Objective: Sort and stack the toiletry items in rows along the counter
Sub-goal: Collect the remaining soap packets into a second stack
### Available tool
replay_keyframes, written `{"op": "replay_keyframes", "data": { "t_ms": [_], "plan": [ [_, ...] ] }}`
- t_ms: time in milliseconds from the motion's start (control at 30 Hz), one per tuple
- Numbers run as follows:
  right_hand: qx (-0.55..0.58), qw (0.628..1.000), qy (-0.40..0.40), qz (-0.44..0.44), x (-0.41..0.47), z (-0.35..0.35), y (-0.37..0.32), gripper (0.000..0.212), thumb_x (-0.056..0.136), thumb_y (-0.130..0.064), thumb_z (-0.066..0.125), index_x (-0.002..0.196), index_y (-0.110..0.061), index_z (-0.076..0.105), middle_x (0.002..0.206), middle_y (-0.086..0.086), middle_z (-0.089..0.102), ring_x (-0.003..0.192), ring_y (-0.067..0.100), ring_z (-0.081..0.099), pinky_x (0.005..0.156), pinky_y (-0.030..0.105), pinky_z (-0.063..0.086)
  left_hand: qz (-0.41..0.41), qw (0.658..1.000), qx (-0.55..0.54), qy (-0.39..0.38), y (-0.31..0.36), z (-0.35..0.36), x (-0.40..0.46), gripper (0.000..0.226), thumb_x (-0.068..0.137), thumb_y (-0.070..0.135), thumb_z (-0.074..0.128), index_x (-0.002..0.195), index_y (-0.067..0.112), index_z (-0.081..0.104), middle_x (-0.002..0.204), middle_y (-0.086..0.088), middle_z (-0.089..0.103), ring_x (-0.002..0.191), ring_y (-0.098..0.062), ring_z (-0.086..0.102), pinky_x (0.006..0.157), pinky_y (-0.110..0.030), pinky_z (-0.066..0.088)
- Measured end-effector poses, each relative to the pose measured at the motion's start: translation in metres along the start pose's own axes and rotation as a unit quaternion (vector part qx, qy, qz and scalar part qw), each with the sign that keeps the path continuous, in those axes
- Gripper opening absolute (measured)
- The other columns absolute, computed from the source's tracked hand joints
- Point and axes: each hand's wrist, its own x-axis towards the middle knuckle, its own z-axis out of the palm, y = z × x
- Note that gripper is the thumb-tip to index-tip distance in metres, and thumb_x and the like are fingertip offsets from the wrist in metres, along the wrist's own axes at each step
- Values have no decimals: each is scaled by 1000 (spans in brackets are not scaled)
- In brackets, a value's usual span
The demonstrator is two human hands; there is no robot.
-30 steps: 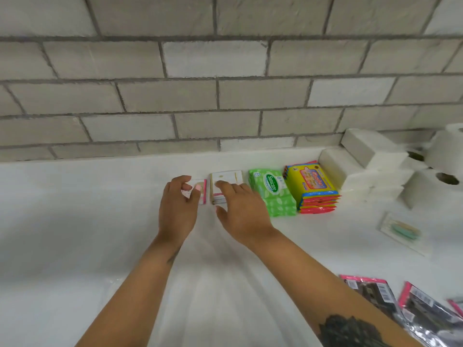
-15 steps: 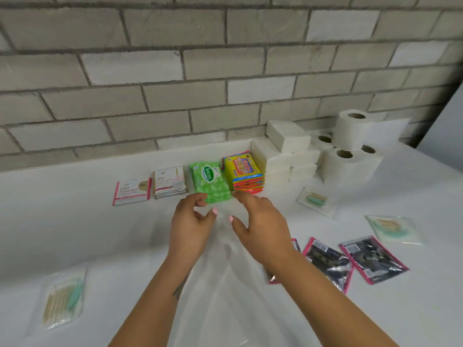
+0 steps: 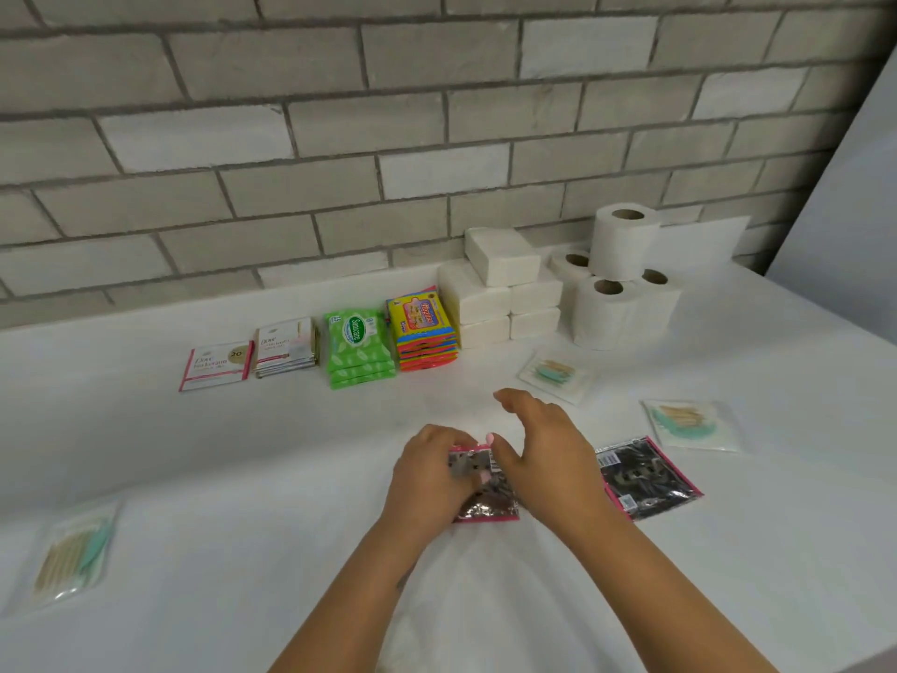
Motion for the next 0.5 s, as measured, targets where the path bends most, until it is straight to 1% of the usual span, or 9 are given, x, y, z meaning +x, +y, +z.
{"op": "replay_keyframes", "data": {
  "t_ms": [67, 133, 233, 300, 367, 433, 500],
  "plan": [
    [4, 1000, -2, 3, -3, -3, 7, 45, 89, -32, 56, 132, -30, 43, 121, -7, 58, 106, 15, 51, 80, 29, 41, 1, 998, 54, -35, 1, 11, -6, 51, 63, 48, 77, 107, 28, 62, 108, 12, 54, 104, -11, 51, 88, -26, 43],
    [10, 1000, -5, 3, -6, -6, 13, 45, 89, -32, 56, 132, -30, 43, 121, -7, 58, 105, 14, 51, 78, 28, 40, 11, 995, 89, -48, 3, 19, -11, 66, 53, 60, 74, 113, 34, 60, 114, 14, 55, 109, -10, 50, 90, -26, 44],
    [18, 1000, -10, 9, -10, -10, 20, 44, 90, -33, 55, 132, -31, 43, 122, -9, 57, 110, 13, 49, 80, 28, 40, 26, 994, 94, -52, 2, 25, -17, 73, 53, 59, 77, 120, 37, 57, 126, 15, 51, 116, -9, 48, 96, -23, 41],
    [21, 1000, -10, 16, -12, -12, 24, 44, 89, -32, 56, 132, -31, 43, 121, -9, 58, 112, 13, 49, 81, 28, 41, 29, 995, 84, -51, 2, 26, -19, 72, 56, 56, 78, 122, 37, 56, 126, 13, 52, 115, -9, 50, 95, -22, 42],
    [30, 999, -11, 22, -14, -13, 28, 44, 88, -31, 58, 131, -31, 44, 118, -8, 59, 111, 13, 49, 82, 28, 42, 28, 995, 82, -58, 3, 27, -20, 64, 62, 52, 77, 120, 32, 57, 123, 11, 54, 111, -12, 53, 93, -25, 43],
    [36, 999, -13, 24, -16, -13, 29, 44, 88, -31, 58, 130, -31, 45, 117, -7, 60, 110, 13, 50, 82, 29, 43, 28, 991, 111, -72, 4, 29, -22, 55, 70, 52, 72, 115, 26, 56, 123, 9, 55, 112, -14, 52, 98, -32, 39],
    [41, 999, -18, 24, -17, -13, 31, 42, 88, -30, 58, 129, -30, 47, 116, -7, 60, 109, 14, 51, 82, 30, 44, 25, 989, 124, -72, 4, 31, -25, 43, 78, 51, 65, 109, 23, 56, 117, 7, 57, 110, -14, 52, 103, -38, 34]
  ]
}}
